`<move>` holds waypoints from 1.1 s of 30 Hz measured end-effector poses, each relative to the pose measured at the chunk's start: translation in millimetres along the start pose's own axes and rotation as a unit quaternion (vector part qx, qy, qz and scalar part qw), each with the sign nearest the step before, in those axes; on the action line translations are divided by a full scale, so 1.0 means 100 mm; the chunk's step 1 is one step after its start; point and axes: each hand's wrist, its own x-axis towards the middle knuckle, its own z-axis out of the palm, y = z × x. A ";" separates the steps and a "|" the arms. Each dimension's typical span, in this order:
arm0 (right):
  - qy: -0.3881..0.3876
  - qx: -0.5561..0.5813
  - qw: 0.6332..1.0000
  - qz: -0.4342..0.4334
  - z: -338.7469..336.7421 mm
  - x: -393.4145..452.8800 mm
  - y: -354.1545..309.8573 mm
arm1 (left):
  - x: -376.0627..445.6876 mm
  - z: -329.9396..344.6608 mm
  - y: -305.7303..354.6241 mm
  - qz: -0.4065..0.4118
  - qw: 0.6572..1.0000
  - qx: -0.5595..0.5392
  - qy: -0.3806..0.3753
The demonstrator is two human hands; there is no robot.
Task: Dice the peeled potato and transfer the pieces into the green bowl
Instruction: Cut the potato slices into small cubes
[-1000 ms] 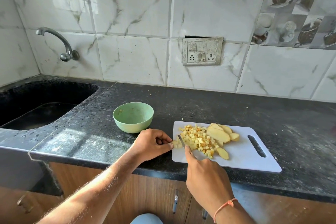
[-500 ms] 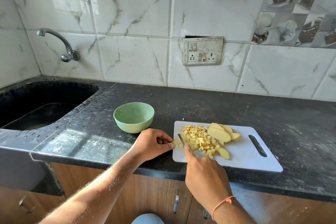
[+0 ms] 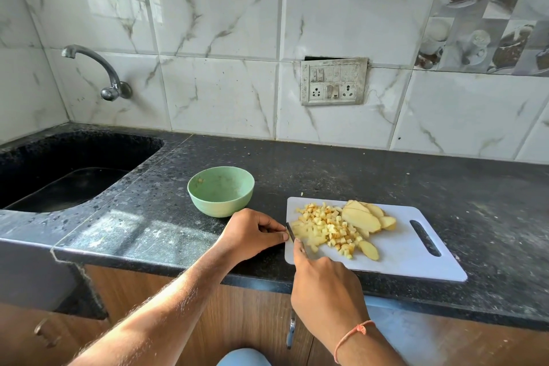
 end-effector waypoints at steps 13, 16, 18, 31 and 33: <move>-0.066 -0.026 0.997 -0.031 -0.02 -0.11 0.04 | -0.04 -0.03 0.08 -0.023 1.000 -0.011 -0.012; -0.076 -0.013 0.996 -0.037 -0.07 -0.24 0.12 | -0.06 -0.03 0.11 -0.026 1.000 -0.015 -0.010; -0.062 -0.011 0.998 -0.029 -0.08 -0.27 0.23 | -0.06 -0.03 0.12 -0.029 0.999 -0.013 -0.008; 0.177 0.337 0.922 0.076 0.02 0.32 1.81 | -0.05 -0.03 0.08 -0.025 1.000 -0.009 -0.012; 0.175 0.405 0.892 0.100 0.09 0.36 1.96 | -0.03 -0.03 0.07 -0.024 1.000 -0.006 -0.008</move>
